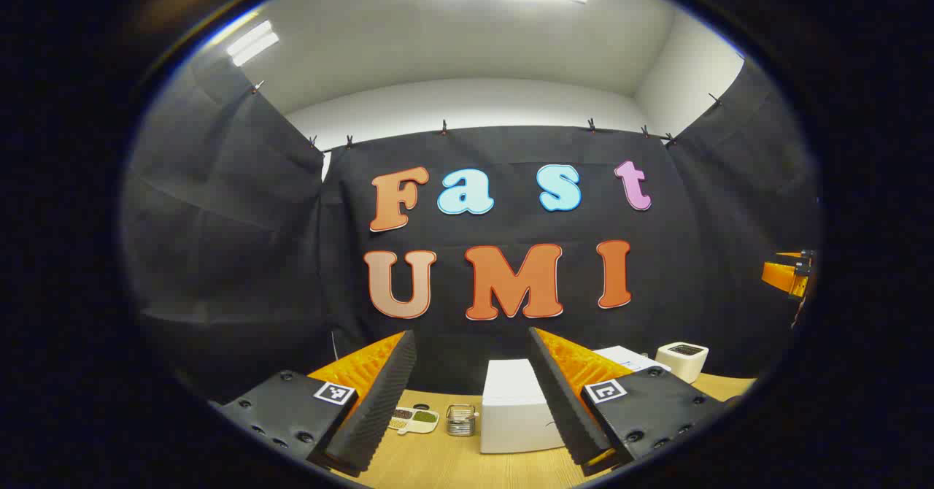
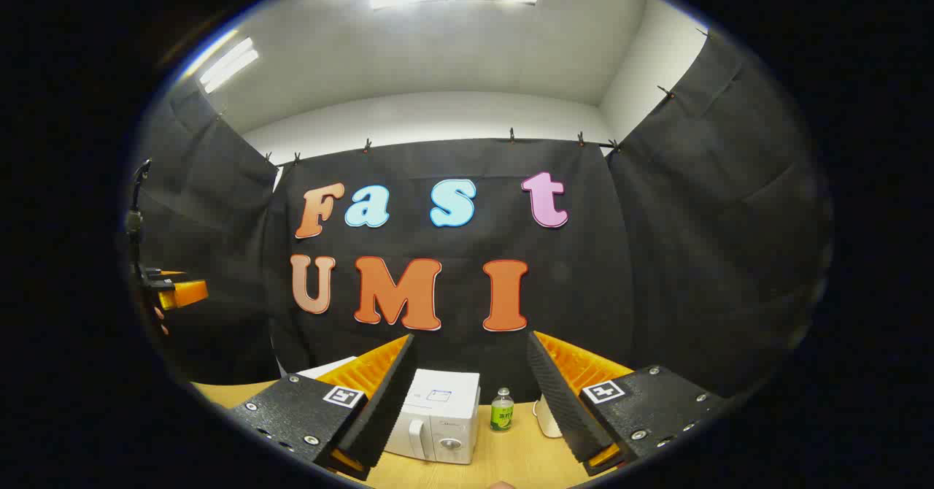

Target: Open the microwave oven with the left hand, put the food in, and close the microwave oven.

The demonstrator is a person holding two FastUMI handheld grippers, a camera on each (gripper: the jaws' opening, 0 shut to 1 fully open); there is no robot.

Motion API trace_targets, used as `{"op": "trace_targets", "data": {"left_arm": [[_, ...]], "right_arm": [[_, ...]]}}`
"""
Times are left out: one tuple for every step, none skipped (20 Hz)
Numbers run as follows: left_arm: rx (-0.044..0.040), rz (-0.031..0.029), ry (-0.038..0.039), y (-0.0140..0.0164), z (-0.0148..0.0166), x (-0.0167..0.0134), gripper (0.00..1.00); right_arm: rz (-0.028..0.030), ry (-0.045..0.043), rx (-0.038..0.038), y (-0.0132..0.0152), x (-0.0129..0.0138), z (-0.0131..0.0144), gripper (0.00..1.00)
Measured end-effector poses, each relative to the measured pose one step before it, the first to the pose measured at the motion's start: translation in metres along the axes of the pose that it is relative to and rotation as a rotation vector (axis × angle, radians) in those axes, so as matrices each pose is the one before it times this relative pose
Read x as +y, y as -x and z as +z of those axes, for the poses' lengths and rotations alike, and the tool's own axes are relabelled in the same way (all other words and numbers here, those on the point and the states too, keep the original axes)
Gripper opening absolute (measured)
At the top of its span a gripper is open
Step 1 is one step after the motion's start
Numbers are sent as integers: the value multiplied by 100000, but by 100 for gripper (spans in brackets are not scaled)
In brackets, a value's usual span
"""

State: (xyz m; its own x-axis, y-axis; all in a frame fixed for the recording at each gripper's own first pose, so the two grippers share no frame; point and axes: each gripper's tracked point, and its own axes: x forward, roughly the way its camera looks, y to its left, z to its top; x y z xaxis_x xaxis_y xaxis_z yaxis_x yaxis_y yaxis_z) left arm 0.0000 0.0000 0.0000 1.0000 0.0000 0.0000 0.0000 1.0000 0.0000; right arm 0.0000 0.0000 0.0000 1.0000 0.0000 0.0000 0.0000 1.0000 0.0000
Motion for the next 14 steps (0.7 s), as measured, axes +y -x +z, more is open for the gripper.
{"op": "trace_targets", "data": {"left_arm": [[795, -883, 993, 19, -108, -346, 96], [1346, -627, 1160, -232, -59, -148, 95], [1395, -678, 459, -257, -124, -136, 100], [1449, 51, -454, -381, -165, 111, 98], [2060, 945, -1265, -277, -416, 283, 98], [1083, 422, -596, -160, -278, 153, 96], [663, -910, 1256, -174, -27, -489, 96], [605, -792, 2020, -89, -162, -437, 96], [724, -591, 1477, -129, -355, -121, 96], [488, -206, 497, -129, -200, -56, 97], [182, -442, -124, -209, -76, -107, 98], [-30, 136, -305, -207, 5, -33, 98], [30, 204, -93, -3, -4, -80, 98], [-251, -251, -331, 116, 151, -191, 96]], "right_arm": [[363, 430, -204, -156, 52, 198, 93], [175, 759, -210, -132, 29, 215, 93], [-27, 482, -136, -157, -66, 261, 93], [728, -14, 137, -88, 120, 130, 93], [716, -609, 325, 38, 192, 78, 93], [652, -636, 92, -39, 18, 92, 93], [977, -412, 32, -103, 207, -12, 93], [1561, -500, 61, 4, 308, -125, 93], [1068, -318, 1110, 83, 283, -369, 93], [442, 324, 1068, 88, -99, -211, 93], [-548, 1113, 31, -16, -217, 115, 93], [-1046, 1479, -81, -62, -302, 25, 94], [-1477, 1359, -116, -7, -403, 41, 94], [-771, 905, -529, -78, -231, 61, 94]]}}
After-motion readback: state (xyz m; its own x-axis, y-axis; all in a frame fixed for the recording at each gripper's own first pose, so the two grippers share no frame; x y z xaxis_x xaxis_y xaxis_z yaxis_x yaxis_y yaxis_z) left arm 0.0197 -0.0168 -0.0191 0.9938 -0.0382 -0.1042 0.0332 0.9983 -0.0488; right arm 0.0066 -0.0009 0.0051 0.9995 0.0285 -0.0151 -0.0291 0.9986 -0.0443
